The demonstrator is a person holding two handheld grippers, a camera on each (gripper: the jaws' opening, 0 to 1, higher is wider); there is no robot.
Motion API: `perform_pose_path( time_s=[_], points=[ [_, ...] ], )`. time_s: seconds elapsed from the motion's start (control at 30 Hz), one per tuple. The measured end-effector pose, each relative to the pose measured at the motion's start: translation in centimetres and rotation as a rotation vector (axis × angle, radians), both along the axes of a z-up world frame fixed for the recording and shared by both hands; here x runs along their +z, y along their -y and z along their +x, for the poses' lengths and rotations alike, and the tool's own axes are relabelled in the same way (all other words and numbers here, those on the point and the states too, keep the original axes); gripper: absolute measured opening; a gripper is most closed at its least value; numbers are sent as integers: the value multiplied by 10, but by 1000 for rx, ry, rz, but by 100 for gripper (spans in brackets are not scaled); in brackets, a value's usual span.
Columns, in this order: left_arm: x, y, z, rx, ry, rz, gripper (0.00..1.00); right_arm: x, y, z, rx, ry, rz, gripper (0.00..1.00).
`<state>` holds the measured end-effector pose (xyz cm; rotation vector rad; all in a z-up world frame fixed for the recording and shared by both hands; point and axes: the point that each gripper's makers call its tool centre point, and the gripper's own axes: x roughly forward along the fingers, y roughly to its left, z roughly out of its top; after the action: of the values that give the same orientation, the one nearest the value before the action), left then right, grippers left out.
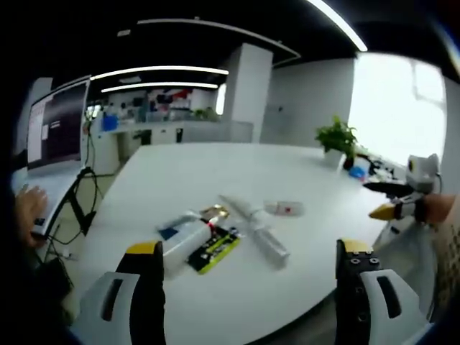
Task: Arrange the skincare products in the storage area until every visible bottle or jar stands upright without overlapping.
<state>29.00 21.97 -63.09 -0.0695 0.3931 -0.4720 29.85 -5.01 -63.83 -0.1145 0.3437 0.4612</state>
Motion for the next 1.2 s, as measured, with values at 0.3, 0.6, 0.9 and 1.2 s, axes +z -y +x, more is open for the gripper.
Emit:
perform_pose_path(
  time_s=[0.3, 0.6, 0.9, 1.2],
  points=[
    [-1, 1, 0, -3, -17, -4, 97, 0, 1, 0, -3, -1, 4, 100],
    [-4, 2, 6, -11, -37, 8, 97, -1, 0, 0, 2, -5, 3, 100],
    [-12, 1, 19, -24, -55, 17, 97, -2, -1, -1, 8, -8, -2, 100],
    [-19, -6, 37, -46, -72, 47, 96, -4, -2, 0, 11, -15, -14, 100]
  ],
)
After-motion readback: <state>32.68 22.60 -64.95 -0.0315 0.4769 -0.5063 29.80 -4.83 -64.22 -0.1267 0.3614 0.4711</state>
